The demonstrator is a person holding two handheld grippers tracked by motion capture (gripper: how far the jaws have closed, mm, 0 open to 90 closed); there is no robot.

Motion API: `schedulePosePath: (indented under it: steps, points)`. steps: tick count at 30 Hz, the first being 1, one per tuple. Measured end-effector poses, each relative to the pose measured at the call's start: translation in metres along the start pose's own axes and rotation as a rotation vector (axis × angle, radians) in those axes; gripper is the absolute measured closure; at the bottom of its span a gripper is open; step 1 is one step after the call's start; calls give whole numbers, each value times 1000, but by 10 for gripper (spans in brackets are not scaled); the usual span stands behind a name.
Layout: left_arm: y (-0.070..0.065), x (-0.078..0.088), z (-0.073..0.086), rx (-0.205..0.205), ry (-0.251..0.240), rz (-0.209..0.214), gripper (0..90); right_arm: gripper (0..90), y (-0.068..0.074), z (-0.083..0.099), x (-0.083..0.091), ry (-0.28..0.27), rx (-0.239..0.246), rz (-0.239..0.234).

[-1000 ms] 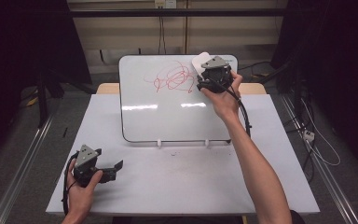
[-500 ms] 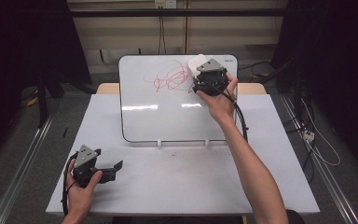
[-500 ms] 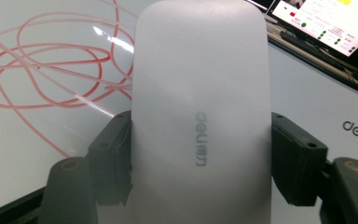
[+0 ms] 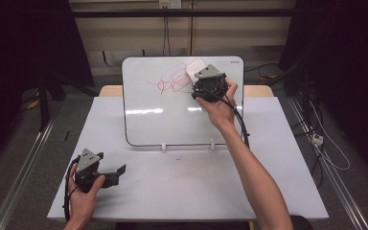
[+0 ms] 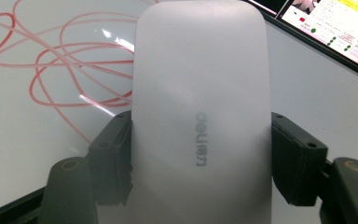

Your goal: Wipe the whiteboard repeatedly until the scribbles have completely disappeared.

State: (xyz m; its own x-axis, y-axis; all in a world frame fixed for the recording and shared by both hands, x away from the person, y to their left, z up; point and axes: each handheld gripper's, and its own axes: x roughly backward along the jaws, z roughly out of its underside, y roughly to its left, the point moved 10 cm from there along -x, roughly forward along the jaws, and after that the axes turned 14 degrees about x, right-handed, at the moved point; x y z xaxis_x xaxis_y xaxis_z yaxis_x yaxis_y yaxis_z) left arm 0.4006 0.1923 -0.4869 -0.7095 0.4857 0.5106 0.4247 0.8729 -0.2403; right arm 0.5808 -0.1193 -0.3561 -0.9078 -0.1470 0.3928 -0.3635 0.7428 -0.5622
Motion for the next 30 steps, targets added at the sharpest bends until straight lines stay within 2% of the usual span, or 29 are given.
schedulePosePath:
  steps: [13,25,30]
  points:
    - [0,0,0,-3,-1,4,52,315,19,-7,-2,-8,25,-20]
    - [-1,0,0,-2,0,7,52,315,51,-17,-4,-21,86,-55]
    - [0,0,0,-4,0,7,52,315,61,-20,-5,-24,101,-67]
